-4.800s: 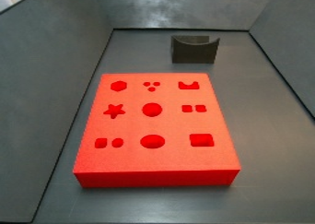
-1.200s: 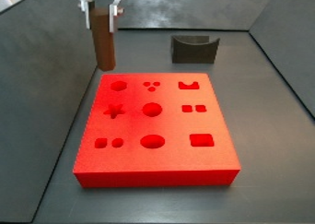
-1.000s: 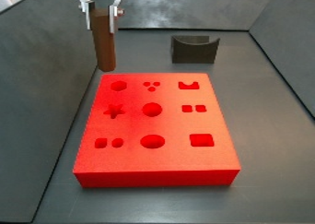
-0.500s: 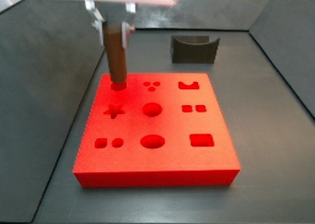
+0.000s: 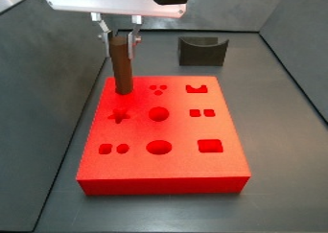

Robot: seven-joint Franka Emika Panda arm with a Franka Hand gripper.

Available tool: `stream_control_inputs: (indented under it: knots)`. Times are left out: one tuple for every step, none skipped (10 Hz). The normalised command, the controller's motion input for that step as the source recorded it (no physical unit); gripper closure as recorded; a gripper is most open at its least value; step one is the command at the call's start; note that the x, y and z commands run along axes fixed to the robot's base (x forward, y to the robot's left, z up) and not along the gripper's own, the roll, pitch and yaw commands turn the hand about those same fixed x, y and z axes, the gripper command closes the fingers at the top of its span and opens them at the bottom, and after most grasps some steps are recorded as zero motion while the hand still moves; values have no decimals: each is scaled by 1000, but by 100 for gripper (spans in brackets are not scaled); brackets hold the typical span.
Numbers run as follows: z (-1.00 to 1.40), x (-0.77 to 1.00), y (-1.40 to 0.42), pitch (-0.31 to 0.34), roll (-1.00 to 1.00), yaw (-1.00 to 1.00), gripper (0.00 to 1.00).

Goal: Pick up the hexagon object. Move up. Move to above the board. Insert the hexagon object.
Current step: Insert the hexagon object.

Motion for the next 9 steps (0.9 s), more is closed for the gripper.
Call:
stream_control_inputs:
  knots:
    - [0,-31,-14,-7,0,63,100]
    - [-560,0,-89,-106,-1,60,100]
    - [-826,-214,-77,-104,73,140,100]
    - [-837,-337,-63,-110,24,609,100]
    - [-680,-34,-120,-51,0,886,100]
    - [-620,-171,-123,-134,-36,703,100]
    - [-623,-60,-109,-140,0,540,100]
    - [-563,-117,-91,-144,16,300,100]
    - [0,20,0,19,21,0,100]
